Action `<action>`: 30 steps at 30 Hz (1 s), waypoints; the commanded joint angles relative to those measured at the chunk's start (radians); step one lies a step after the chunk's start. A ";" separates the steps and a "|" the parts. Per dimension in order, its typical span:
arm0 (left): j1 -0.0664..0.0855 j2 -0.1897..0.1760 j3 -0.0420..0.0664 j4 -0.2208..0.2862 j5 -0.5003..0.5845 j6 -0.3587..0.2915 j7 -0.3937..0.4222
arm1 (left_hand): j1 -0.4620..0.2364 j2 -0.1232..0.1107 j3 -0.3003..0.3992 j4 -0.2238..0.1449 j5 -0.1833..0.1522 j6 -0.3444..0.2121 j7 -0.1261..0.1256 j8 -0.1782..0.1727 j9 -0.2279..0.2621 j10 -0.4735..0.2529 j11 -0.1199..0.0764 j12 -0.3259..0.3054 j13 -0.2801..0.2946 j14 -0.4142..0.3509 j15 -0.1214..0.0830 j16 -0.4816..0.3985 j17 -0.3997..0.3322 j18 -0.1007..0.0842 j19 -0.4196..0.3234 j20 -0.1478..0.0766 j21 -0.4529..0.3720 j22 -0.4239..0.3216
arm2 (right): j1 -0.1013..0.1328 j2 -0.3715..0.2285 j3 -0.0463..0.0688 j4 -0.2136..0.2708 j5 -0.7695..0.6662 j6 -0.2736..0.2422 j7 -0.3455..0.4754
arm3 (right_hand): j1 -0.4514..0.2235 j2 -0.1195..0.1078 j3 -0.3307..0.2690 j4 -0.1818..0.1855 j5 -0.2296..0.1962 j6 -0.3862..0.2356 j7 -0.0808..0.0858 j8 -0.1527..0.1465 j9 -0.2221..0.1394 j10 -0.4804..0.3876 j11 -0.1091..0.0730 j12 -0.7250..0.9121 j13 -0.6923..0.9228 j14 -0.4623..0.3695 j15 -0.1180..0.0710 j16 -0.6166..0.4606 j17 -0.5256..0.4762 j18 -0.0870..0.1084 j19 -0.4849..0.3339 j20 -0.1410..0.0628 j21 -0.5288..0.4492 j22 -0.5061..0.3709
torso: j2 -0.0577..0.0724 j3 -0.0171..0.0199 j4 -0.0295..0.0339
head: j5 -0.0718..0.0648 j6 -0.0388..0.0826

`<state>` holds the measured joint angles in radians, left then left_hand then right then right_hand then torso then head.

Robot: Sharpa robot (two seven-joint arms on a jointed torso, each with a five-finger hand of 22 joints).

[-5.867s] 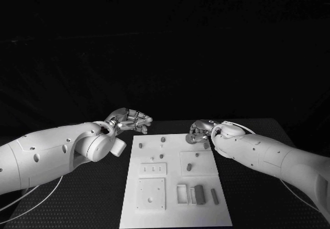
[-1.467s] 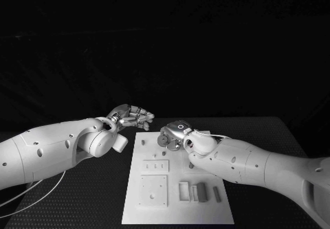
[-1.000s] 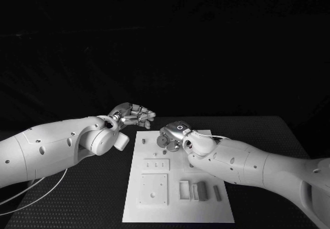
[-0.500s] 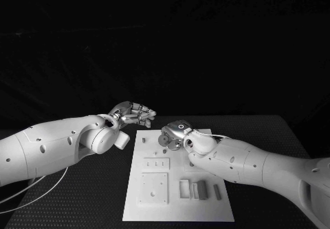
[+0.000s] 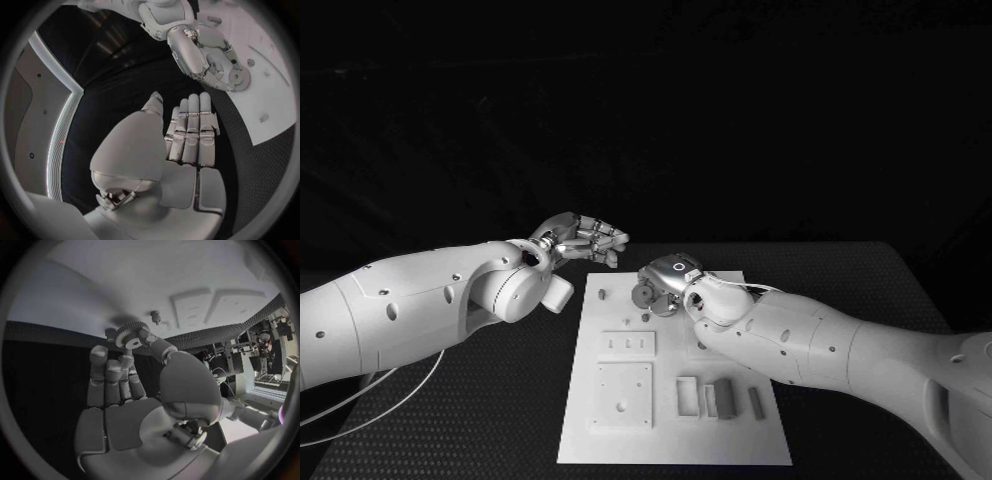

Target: Assemble the parts on the task board

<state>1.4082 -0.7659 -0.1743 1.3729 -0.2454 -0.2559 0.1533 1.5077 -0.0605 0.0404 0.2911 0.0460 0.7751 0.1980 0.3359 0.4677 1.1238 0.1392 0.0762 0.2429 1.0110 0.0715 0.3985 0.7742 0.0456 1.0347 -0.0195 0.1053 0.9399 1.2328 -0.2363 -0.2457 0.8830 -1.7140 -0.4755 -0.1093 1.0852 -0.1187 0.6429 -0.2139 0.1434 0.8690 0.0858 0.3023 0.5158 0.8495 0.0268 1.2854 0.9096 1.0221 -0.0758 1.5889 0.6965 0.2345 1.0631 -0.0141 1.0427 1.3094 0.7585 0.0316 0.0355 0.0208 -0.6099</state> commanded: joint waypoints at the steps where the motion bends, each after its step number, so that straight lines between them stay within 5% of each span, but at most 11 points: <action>1: 0.003 -0.002 0.001 0.007 -0.004 0.009 0.009 | 0.003 -0.004 -0.004 0.000 0.003 0.006 0.003 -0.004 0.001 0.004 0.000 -0.006 0.002 0.003 0.006 -0.006 0.002 0.013 0.003 -0.002 -0.005 0.002 | 0.000 0.004 0.000 -0.002 0.001 0.023 0.001 | -0.003 -0.001 0.004 0.006 0.004 0.038 0.058 -0.009 0.022 0.002 0.008 0.003 -0.002 0.005 0.005 -0.005 -0.001 0.027 0.000 -0.002 -0.006 0.009 | 0.001 0.0003 0.0000 | 0.002 -0.003; 19: 0.004 0.002 0.001 0.007 -0.004 0.010 0.009 | 0.004 -0.004 -0.004 -0.001 0.003 0.007 0.002 -0.004 0.002 0.005 -0.001 -0.006 0.003 0.003 0.006 -0.007 0.002 0.013 0.003 -0.002 -0.006 0.002 | -0.002 0.012 0.000 -0.022 0.018 0.035 0.003 | 0.002 -0.025 0.005 0.029 0.003 -0.041 0.089 -0.061 -0.012 -0.017 0.037 0.005 -0.009 -0.006 0.032 -0.013 0.006 0.027 -0.006 0.005 -0.020 0.012 | 0.000 0.0000 -0.0008 | 0.004 -0.007; 30: 0.004 0.004 0.001 0.005 -0.004 0.010 0.008 | 0.004 -0.004 -0.005 0.000 0.003 0.007 0.002 -0.005 0.002 0.005 -0.001 -0.006 0.003 0.003 0.006 -0.007 0.003 0.013 0.003 -0.002 -0.007 0.003 | -0.002 0.014 0.000 -0.023 0.030 0.036 0.005 | 0.007 -0.027 0.005 0.030 0.003 -0.056 0.094 -0.069 -0.019 -0.020 0.042 0.005 -0.011 -0.008 0.038 -0.014 0.007 0.027 -0.007 0.006 -0.022 0.013 | 0.000 0.0003 -0.0003 | 0.006 -0.011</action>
<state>1.4106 -0.7632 -0.1743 1.3771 -0.2465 -0.2559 0.1533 1.5077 -0.0604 0.0404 0.2911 0.0460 0.7750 0.1980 0.3359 0.4683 1.1238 0.1392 0.0762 0.2444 1.0110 0.0715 0.3952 0.7760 0.0383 1.0347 -0.0195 0.1053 0.9409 1.2315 -0.2237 -0.2454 0.8595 -1.6887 -0.4540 -0.1095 1.0888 -0.1357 0.6474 -0.1900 0.1435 0.7973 0.1576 0.2381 0.4973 0.8274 0.0627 1.2853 0.8996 1.0148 -0.0475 1.5789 0.7026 0.2334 1.0609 -0.0118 1.0241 1.3094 0.7585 0.0319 0.0347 0.0262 -0.6200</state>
